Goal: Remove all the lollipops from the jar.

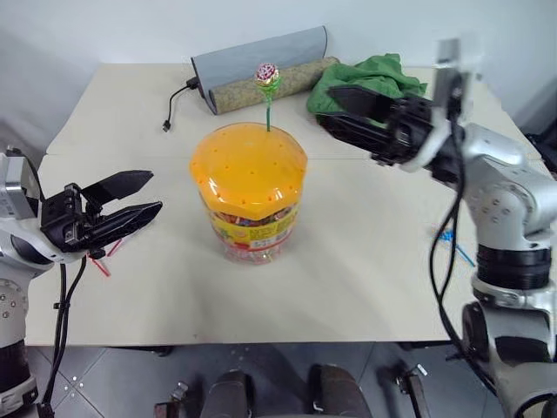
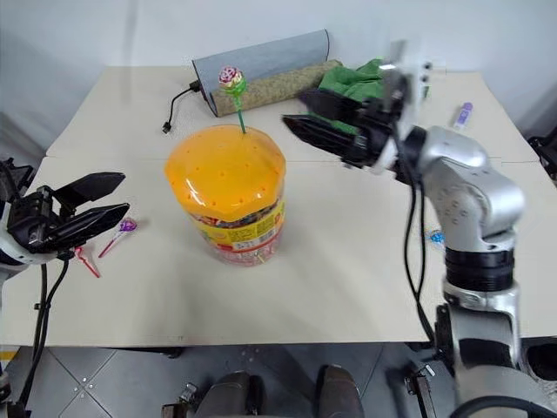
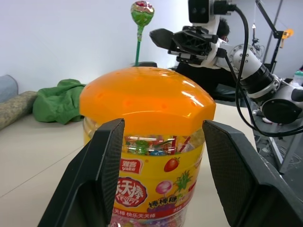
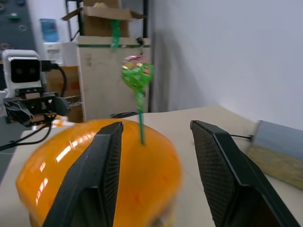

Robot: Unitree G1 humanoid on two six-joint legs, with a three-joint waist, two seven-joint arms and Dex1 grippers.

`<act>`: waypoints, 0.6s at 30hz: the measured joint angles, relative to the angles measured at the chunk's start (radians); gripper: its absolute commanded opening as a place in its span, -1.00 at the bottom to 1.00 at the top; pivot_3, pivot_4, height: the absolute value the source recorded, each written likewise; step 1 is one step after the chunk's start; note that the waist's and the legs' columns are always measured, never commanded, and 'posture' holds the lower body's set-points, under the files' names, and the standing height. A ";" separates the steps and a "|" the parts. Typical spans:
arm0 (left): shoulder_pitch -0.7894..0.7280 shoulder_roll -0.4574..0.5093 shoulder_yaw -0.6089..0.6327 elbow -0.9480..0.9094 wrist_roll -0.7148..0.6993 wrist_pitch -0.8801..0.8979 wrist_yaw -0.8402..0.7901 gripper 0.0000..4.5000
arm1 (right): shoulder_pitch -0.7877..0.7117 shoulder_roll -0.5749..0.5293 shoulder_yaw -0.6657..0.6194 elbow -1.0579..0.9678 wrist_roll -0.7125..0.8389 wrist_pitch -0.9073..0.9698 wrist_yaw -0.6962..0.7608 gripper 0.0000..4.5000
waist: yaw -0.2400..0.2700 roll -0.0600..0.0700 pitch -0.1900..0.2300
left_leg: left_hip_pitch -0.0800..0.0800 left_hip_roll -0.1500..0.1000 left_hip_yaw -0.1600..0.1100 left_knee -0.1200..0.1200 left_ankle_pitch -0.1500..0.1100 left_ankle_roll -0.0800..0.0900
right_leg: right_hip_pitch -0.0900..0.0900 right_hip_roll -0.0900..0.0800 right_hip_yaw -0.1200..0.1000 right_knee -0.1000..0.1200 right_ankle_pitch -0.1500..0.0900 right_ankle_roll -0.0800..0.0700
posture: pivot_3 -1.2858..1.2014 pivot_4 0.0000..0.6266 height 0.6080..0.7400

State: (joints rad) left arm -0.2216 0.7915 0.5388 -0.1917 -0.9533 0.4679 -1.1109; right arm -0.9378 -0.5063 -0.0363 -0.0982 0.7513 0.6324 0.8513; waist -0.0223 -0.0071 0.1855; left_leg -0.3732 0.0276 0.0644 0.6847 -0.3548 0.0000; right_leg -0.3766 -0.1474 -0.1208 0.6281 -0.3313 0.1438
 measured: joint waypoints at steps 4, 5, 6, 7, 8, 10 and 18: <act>0.009 -0.005 0.000 -0.016 0.000 0.000 0.009 0.24 | -0.056 0.060 0.063 0.053 -0.047 0.026 -0.036 0.05 | -0.008 0.000 0.000 | 0.000 0.001 0.001 0.000 0.000 0.000 | 0.000 0.000 -0.001 0.000 0.000 0.000 | 0.03 -0.52 1.00; 0.013 -0.006 0.000 -0.025 0.000 0.000 0.012 0.24 | -0.069 0.074 0.075 0.063 -0.059 0.030 -0.038 0.05 | -0.009 0.000 0.000 | 0.000 0.001 0.001 0.000 0.000 0.000 | 0.000 0.001 -0.001 0.000 0.000 0.000 | 0.03 -0.52 1.00; 0.016 -0.007 0.000 -0.032 0.000 0.000 0.015 0.24 | -0.076 0.080 0.082 0.067 -0.066 0.035 -0.040 -0.02 | -0.009 0.000 0.000 | 0.000 0.001 0.001 0.000 0.000 0.000 | 0.000 0.001 -0.001 0.000 0.000 0.000 | 0.03 -0.52 1.00; 0.018 -0.007 0.001 -0.036 0.000 -0.001 0.017 0.24 | -0.086 0.087 0.090 0.073 -0.074 0.043 -0.043 -0.12 | -0.009 0.000 0.000 | 0.001 0.001 0.001 0.000 0.000 0.000 | 0.000 0.001 0.000 0.000 0.000 0.000 | 0.03 -0.52 1.00; 0.019 -0.007 0.001 -0.037 0.000 -0.001 0.020 0.24 | -0.101 0.098 0.101 0.086 -0.087 0.047 -0.050 -0.20 | -0.010 0.000 0.000 | 0.001 0.001 0.001 0.000 0.000 0.000 | 0.000 0.001 0.000 0.000 0.000 0.000 | 0.03 -0.52 1.00; 0.022 -0.011 0.001 -0.045 -0.001 -0.001 0.030 0.24 | -0.120 0.124 0.110 0.107 -0.110 0.048 -0.059 -0.52 | -0.010 0.000 0.000 | 0.001 0.001 0.001 0.000 0.000 0.000 | 0.000 0.001 0.000 0.000 0.000 0.000 | 0.03 -0.52 1.00; 0.028 -0.030 0.003 -0.072 -0.012 -0.001 0.053 0.24 | -0.132 0.176 0.094 0.125 -0.117 0.019 -0.024 -0.99 | -0.010 0.000 0.000 | 0.001 0.001 0.001 -0.001 0.000 0.000 | 0.000 0.001 0.000 0.000 0.000 0.000 | 0.03 -0.52 1.00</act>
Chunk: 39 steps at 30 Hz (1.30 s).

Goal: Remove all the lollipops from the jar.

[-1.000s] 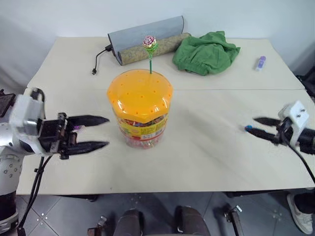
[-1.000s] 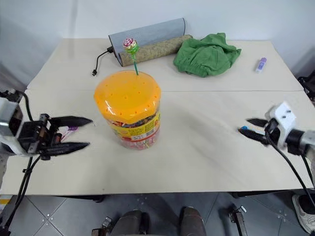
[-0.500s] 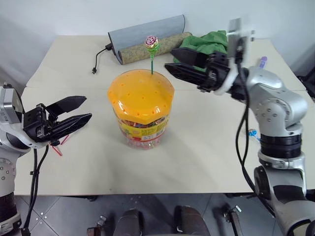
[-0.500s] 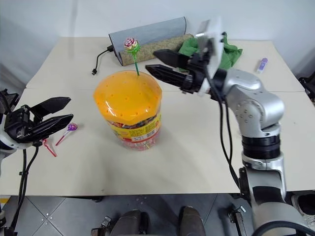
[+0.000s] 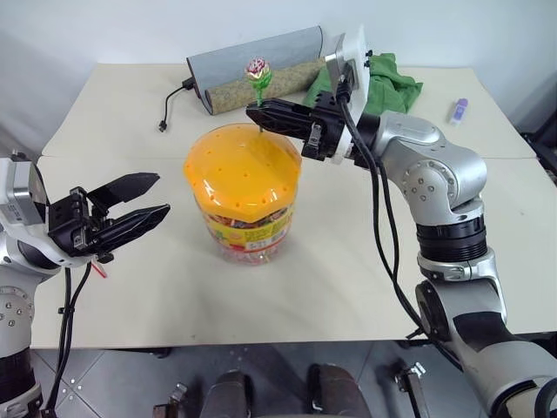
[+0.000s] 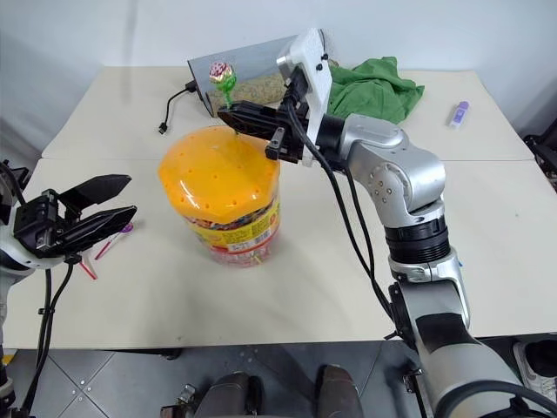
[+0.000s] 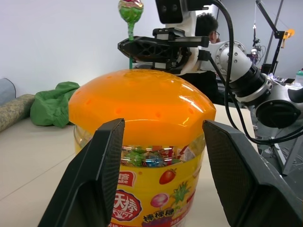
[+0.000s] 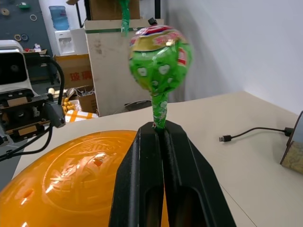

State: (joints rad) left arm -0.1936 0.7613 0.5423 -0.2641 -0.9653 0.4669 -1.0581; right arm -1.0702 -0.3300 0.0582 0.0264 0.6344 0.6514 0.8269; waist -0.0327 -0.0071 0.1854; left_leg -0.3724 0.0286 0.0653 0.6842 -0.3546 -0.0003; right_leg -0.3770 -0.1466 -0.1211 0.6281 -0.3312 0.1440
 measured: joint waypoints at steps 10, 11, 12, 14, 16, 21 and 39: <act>-0.030 0.018 -0.046 -0.034 -0.010 0.000 -0.071 0.24 | 0.016 -0.272 -0.208 0.100 -0.012 -0.114 0.076 -0.99 | 0.013 0.000 0.000 | -0.002 -0.002 0.001 0.000 0.000 0.000 | 0.002 -0.001 0.000 -0.001 0.000 0.000 | 0.03 -0.52 1.00; -0.030 0.035 -0.063 -0.042 -0.006 0.000 -0.095 0.24 | 0.066 -0.396 -0.192 0.104 -0.064 -0.096 0.097 -0.99 | 0.018 0.000 0.000 | -0.002 -0.002 0.003 0.000 0.000 0.000 | 0.002 -0.001 -0.001 -0.002 0.000 0.000 | 0.03 -0.52 1.00; -0.026 0.047 -0.071 -0.043 0.005 -0.004 -0.114 0.24 | 0.116 -0.476 -0.185 0.105 -0.100 -0.077 0.110 -0.99 | 0.019 0.000 0.000 | -0.002 -0.002 0.004 -0.001 0.000 0.000 | 0.001 -0.001 -0.001 -0.002 0.000 0.000 | 0.03 -0.52 1.00; -0.008 0.068 -0.100 -0.041 0.049 -0.027 -0.156 0.24 | 0.272 -0.622 -0.175 0.095 -0.171 -0.026 0.120 -0.99 | 0.025 0.000 0.000 | -0.002 -0.001 0.006 -0.003 0.000 0.000 | 0.001 0.000 -0.002 -0.003 0.000 0.000 | 0.03 -0.52 1.00; 0.009 0.069 -0.128 -0.029 0.084 -0.042 -0.180 0.24 | 0.402 -0.668 -0.172 0.097 -0.221 0.013 0.110 -0.99 | 0.022 0.000 0.000 | -0.001 0.000 0.014 -0.003 0.000 0.000 | -0.001 0.000 0.000 -0.004 0.000 0.000 | 0.03 -0.52 1.00; 0.012 0.070 -0.183 0.022 0.172 -0.098 -0.215 0.24 | 0.679 -0.673 -0.162 0.043 -0.309 -0.023 0.059 -0.99 | 0.006 0.001 0.001 | 0.002 0.001 0.019 -0.001 0.001 0.001 | 0.000 0.000 0.005 -0.003 0.000 -0.001 | 0.03 -0.52 1.00; 0.029 0.081 -0.158 0.190 0.337 -0.185 -0.130 0.24 | 0.919 -0.422 -0.483 -0.077 -0.050 -0.433 0.257 0.99 | 0.033 0.001 0.001 | 0.003 0.001 0.019 -0.001 0.000 0.001 | 0.000 0.000 0.006 -0.004 0.000 0.000 | 0.03 -0.52 1.00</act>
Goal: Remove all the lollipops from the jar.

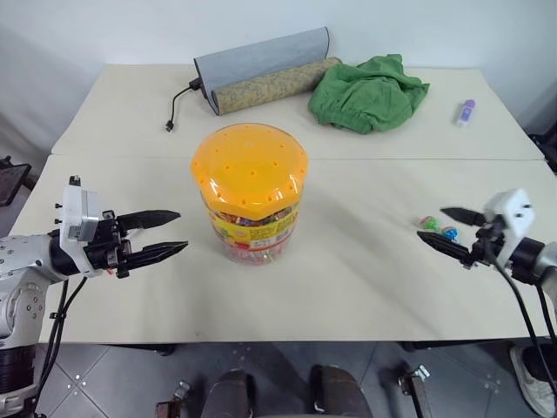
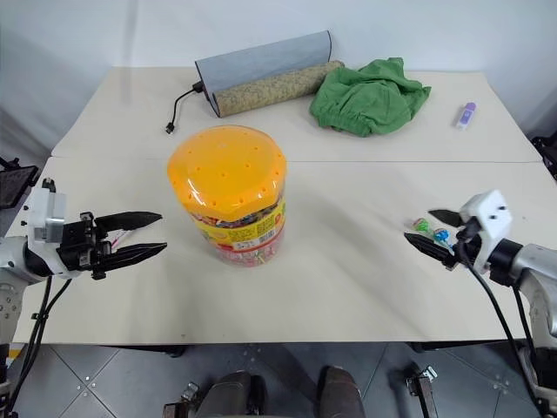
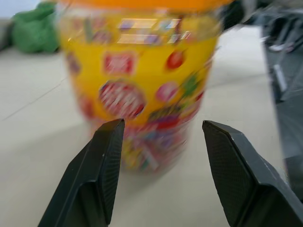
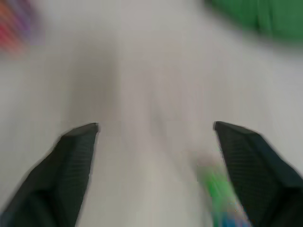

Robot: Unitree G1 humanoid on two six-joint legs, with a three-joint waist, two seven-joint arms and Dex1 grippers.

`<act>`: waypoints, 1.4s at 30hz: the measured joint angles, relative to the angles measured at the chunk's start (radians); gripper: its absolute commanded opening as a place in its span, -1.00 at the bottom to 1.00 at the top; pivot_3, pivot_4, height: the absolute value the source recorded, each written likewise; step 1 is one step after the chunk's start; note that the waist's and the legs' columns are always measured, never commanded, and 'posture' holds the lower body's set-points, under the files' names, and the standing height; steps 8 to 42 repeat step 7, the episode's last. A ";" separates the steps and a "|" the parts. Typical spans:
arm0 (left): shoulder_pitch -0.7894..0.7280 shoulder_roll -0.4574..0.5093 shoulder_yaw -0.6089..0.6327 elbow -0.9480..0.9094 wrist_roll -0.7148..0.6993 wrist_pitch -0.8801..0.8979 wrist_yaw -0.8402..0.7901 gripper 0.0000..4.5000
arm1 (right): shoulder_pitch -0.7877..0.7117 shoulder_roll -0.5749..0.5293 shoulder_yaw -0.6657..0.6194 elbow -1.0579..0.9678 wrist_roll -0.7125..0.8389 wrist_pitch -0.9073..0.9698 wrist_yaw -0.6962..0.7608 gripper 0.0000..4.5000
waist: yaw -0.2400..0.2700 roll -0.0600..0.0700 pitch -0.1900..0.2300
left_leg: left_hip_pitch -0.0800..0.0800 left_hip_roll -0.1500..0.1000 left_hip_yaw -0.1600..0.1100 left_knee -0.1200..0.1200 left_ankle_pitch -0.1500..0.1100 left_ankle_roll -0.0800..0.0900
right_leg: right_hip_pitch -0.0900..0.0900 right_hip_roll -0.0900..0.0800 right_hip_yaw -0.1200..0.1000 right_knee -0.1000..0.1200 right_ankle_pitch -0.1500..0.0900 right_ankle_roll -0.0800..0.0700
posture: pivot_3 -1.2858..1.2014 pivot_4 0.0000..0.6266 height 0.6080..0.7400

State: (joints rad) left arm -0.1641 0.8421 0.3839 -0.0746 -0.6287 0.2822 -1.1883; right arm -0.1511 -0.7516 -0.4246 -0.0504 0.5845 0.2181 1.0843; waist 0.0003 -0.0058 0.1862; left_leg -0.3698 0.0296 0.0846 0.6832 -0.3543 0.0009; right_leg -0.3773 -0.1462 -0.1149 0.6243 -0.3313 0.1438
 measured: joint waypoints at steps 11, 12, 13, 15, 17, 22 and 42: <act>0.096 -0.023 0.014 0.082 0.121 -0.111 0.081 0.24 | 0.136 0.049 0.086 -0.268 0.024 -0.098 0.099 0.99 | 0.000 -0.001 -0.001 | 0.001 0.000 -0.001 0.000 0.000 0.000 | 0.000 0.000 0.000 0.001 0.000 0.000 | 0.03 -0.52 1.00; 0.096 -0.023 0.014 0.082 0.121 -0.111 0.081 0.24 | 0.136 0.049 0.086 -0.268 0.024 -0.098 0.099 0.99 | 0.000 -0.001 -0.001 | 0.001 0.000 -0.001 0.000 0.000 0.000 | 0.000 0.000 0.000 0.001 0.000 0.000 | 0.03 -0.52 1.00; 0.096 -0.023 0.014 0.082 0.121 -0.111 0.081 0.24 | 0.136 0.049 0.086 -0.268 0.024 -0.098 0.099 0.99 | 0.000 -0.001 -0.001 | 0.001 0.000 -0.001 0.000 0.000 0.000 | 0.000 0.000 0.000 0.001 0.000 0.000 | 0.03 -0.52 1.00; 0.096 -0.023 0.014 0.082 0.121 -0.111 0.081 0.24 | 0.136 0.049 0.086 -0.268 0.024 -0.098 0.099 0.99 | 0.000 -0.001 -0.001 | 0.001 0.000 -0.001 0.000 0.000 0.000 | 0.000 0.000 0.000 0.001 0.000 0.000 | 0.03 -0.52 1.00; 0.096 -0.023 0.014 0.082 0.121 -0.111 0.081 0.24 | 0.136 0.049 0.086 -0.268 0.024 -0.098 0.099 0.99 | 0.000 -0.001 -0.001 | 0.001 0.000 -0.001 0.000 0.000 0.000 | 0.000 0.000 0.000 0.001 0.000 0.000 | 0.03 -0.52 1.00; 0.096 -0.023 0.014 0.082 0.121 -0.111 0.081 0.24 | 0.136 0.049 0.086 -0.268 0.024 -0.098 0.099 0.99 | 0.000 -0.001 -0.001 | 0.001 0.000 -0.001 0.000 0.000 0.000 | 0.000 0.000 0.000 0.001 0.000 0.000 | 0.03 -0.52 1.00; 0.096 -0.023 0.014 0.082 0.121 -0.111 0.081 0.24 | 0.136 0.049 0.086 -0.268 0.024 -0.098 0.099 0.99 | 0.000 -0.001 -0.001 | 0.001 0.000 -0.001 0.000 0.000 0.000 | 0.000 0.000 0.000 0.001 0.000 0.000 | 0.03 -0.52 1.00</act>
